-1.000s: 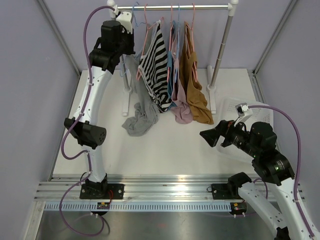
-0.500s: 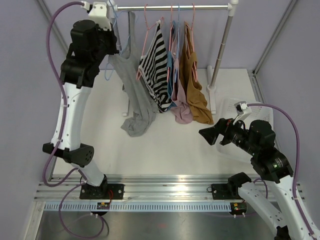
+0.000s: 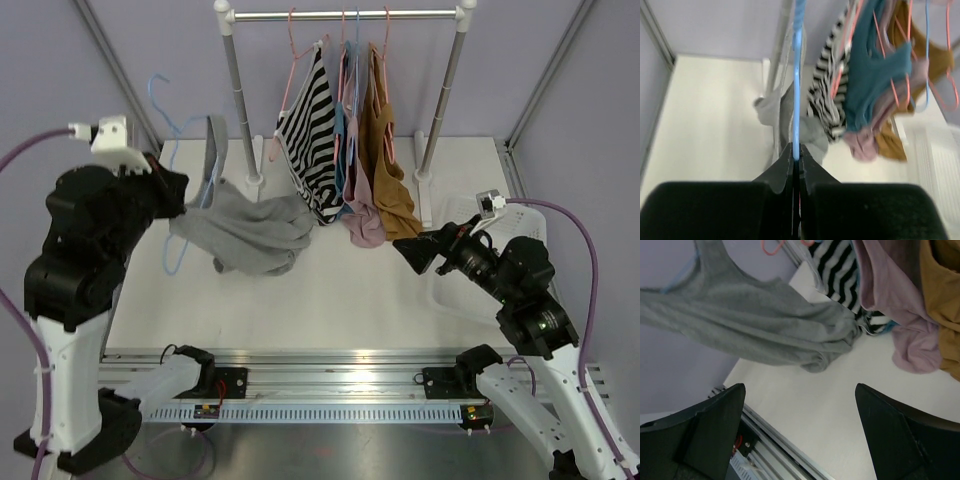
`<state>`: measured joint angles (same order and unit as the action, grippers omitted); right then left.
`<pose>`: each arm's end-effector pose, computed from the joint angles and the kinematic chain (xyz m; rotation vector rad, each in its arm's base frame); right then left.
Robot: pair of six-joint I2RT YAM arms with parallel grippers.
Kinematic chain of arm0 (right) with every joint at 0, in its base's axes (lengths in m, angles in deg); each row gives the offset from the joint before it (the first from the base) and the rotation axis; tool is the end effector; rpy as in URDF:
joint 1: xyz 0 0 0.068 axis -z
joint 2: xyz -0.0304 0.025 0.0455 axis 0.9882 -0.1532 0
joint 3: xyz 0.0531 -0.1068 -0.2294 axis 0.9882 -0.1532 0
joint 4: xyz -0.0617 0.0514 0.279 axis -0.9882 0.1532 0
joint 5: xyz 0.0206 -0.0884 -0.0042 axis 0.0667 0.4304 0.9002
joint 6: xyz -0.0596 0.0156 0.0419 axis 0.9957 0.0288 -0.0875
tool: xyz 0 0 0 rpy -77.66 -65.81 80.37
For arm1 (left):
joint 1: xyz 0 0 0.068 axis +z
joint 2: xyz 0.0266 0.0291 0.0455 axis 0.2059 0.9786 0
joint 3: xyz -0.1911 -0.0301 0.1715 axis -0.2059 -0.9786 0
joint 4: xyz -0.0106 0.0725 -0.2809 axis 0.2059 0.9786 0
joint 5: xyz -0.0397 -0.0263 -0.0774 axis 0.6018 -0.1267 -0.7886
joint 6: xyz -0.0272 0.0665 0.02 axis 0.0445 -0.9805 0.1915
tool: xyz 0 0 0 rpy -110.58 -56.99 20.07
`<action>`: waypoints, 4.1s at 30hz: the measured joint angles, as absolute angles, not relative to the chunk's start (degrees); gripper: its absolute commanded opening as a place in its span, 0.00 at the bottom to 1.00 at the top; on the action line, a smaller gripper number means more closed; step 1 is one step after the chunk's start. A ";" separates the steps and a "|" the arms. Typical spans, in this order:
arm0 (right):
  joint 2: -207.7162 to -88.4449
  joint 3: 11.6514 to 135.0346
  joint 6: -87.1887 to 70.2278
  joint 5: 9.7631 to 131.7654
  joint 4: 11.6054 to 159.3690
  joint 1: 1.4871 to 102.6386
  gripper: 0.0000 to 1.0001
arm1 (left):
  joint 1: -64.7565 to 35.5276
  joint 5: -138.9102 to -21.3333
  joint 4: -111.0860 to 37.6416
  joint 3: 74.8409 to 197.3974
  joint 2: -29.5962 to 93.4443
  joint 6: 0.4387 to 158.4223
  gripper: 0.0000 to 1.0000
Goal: Remove the tank top from the hanger
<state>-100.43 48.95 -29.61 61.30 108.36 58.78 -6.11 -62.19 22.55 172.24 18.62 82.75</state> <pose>0.1679 0.0891 0.3790 -0.1520 1.7413 0.9031 0.1783 -0.0469 0.5482 -0.0754 1.7658 -0.2684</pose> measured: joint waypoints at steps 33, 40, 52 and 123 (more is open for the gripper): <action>-136.82 42.50 -33.89 86.00 72.29 25.16 0.26 | -6.14 -110.89 14.96 122.41 -12.87 87.80 0.00; -135.97 42.55 -31.99 90.39 73.54 24.98 0.00 | -6.14 -110.14 15.31 122.45 -12.59 87.16 0.00; -125.59 45.85 -26.70 103.42 93.32 40.07 0.00 | -6.14 -111.69 14.57 122.87 -13.11 84.91 0.00; -111.77 47.49 -22.77 65.52 113.67 37.51 1.00 | -8.67 -69.25 5.08 147.89 19.96 85.94 0.00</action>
